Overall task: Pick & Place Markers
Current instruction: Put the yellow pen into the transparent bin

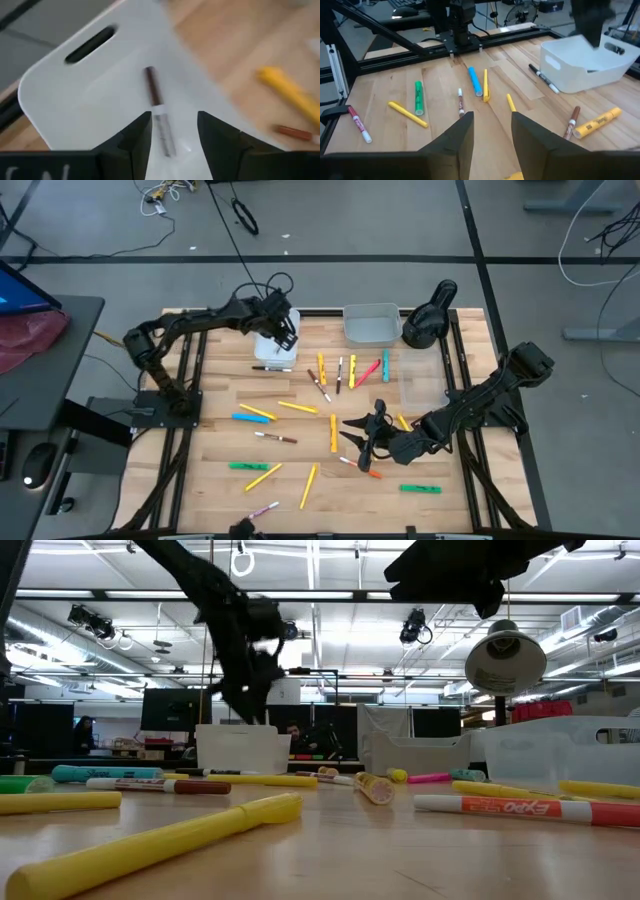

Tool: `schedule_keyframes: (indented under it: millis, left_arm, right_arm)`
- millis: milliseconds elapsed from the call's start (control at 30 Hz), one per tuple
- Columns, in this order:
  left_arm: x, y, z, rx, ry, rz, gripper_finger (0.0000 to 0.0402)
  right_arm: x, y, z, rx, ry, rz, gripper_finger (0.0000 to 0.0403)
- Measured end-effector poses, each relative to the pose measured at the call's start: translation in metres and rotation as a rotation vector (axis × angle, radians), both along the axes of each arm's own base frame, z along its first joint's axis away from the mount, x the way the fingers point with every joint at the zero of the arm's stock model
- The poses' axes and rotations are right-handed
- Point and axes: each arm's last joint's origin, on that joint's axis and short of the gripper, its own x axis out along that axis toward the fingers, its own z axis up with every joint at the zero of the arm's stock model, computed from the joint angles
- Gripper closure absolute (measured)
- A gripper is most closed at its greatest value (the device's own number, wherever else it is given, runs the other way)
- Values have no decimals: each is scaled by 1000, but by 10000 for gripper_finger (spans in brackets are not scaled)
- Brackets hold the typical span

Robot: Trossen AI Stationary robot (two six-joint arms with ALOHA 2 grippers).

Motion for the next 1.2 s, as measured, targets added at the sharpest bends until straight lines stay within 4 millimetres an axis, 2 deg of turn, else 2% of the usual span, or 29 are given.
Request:
schedule_keyframes:
  millis: [100,167,267,400,567,667,867,1067,1200]
  left_arm:
    - [2,-30,27,79,-59,-85,239]
    - [3,-61,40,158,-108,-143,243]
    - [4,-113,47,279,-212,-253,250]
    - [0,-175,30,350,-375,-405,256]
    - [-10,-229,-10,338,-593,-555,257]
    - [-19,-250,-33,317,-665,-619,257]
    - [-24,-274,-57,257,-731,-642,257]
    - [-13,-277,-72,293,-760,-573,257]
    - [-7,-273,-76,296,-796,-542,257]
  right_arm:
    - [-1,0,-3,18,21,-3,268]
    - [-3,0,-5,30,40,-3,268]
    - [-7,4,-8,42,63,3,268]
    - [-13,11,-11,50,88,19,268]
    - [-20,19,-14,109,117,60,268]
    - [-22,19,-17,160,151,56,268]
    - [-30,8,-31,206,283,-46,239]
    - [-26,5,-58,133,376,-107,185]
    - [-22,3,-83,109,449,-163,178]
